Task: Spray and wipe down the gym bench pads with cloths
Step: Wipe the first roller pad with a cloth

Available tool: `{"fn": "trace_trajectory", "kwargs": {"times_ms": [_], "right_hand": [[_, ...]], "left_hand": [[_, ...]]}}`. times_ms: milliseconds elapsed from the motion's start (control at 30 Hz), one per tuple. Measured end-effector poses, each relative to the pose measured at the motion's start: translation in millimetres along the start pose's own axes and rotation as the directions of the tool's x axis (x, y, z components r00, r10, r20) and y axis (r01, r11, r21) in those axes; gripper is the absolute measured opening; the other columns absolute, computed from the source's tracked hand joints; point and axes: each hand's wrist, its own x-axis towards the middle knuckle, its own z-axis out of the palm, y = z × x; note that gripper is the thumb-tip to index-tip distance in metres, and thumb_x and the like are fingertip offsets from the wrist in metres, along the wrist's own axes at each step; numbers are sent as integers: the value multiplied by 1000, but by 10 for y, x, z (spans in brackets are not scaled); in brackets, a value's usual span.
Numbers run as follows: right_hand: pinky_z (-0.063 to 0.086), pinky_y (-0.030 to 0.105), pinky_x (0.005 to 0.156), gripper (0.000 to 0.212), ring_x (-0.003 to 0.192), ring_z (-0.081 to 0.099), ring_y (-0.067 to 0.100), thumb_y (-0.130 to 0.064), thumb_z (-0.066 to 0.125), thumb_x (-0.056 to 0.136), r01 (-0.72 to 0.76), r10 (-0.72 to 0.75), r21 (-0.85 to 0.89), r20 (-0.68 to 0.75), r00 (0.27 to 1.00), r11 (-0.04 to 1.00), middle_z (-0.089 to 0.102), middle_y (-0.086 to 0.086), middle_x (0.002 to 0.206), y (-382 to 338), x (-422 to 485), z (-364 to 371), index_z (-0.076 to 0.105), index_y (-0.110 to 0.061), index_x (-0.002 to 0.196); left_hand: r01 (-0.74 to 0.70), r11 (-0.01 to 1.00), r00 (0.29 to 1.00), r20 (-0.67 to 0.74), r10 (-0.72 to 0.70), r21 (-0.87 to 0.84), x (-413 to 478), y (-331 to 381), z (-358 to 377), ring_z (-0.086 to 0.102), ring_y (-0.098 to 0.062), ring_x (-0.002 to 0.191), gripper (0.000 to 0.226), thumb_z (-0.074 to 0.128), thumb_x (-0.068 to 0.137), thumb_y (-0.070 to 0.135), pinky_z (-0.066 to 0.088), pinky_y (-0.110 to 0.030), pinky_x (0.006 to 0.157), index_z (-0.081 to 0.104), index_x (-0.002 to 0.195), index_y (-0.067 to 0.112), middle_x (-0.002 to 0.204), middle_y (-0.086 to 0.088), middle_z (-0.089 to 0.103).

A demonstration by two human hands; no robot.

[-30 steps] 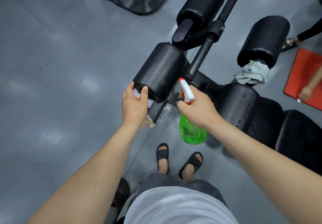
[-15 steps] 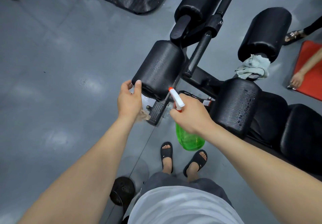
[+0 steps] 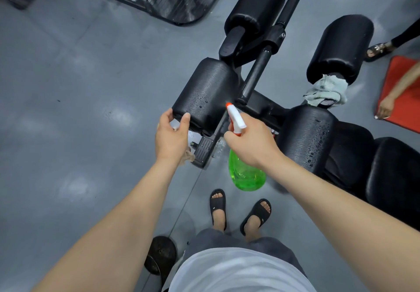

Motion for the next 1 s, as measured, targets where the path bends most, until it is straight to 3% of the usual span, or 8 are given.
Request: {"fn": "trace_trajectory", "kwargs": {"times_ms": [133,233,333,433,567,700,867,1000], "right_hand": [[51,40,77,14,86,58,27,-28,57,81,42,-40,-41,51,998,998,63,0,90,16,-71,33,55,-18,90],[51,41,79,14,87,57,27,-29,56,81,78,-72,-50,115,991,996,62,-1,92,16,-102,65,54,-21,92],[51,43,77,11,83,56,27,-32,54,82,92,-81,-95,110,991,991,61,-2,86,8,-111,96,52,-22,86],[51,42,75,13,81,58,28,-31,56,82,32,-31,-63,13,999,998,61,-1,84,-37,-39,61,54,-19,85],[50,38,74,12,82,58,22,-27,57,81,-24,26,66,-40,999,998,63,-2,86,-94,45,-43,55,-18,89],[43,35,65,9,78,55,22,-27,56,81,23,-23,35,-4,1000,999,60,-3,81,-102,75,-70,50,-20,83],[45,37,67,11,80,58,27,-29,56,82,20,-17,-34,70,997,999,60,-2,78,-81,-22,-13,50,-23,75],[51,38,74,7,81,58,24,-29,55,81,44,-39,-35,144,989,998,60,-4,81,-95,-67,-11,51,-23,83]], "left_hand": [[28,999,1000,7,-28,-22,60,-4,4,62,-13,117,54,59,96,54,45,-32,104,51,141,26,134,10,59],[93,994,996,-13,-93,-52,120,11,-34,55,-17,129,58,54,99,53,40,-36,112,47,147,19,142,4,58],[60,998,998,-26,-61,-34,87,28,-54,60,-15,119,57,57,98,54,43,-34,107,49,144,22,139,6,59],[10,1000,1000,1,-10,9,47,11,-35,62,-10,105,57,62,95,53,44,-26,96,52,142,23,135,11,59],[76,997,997,32,-76,1,162,18,-55,57,-14,126,55,56,98,53,42,-32,109,55,142,21,138,6,61],[58,998,998,4,-58,-10,213,103,-106,57,-13,126,52,57,100,46,41,-29,109,55,141,16,138,4,62],[62,998,997,41,-63,21,129,102,-83,62,-14,106,55,62,95,50,46,-28,98,55,142,22,105,10,65],[132,991,991,36,-132,-2,269,144,-118,59,-19,125,50,54,101,46,43,-34,109,57,141,16,132,2,65]]}}
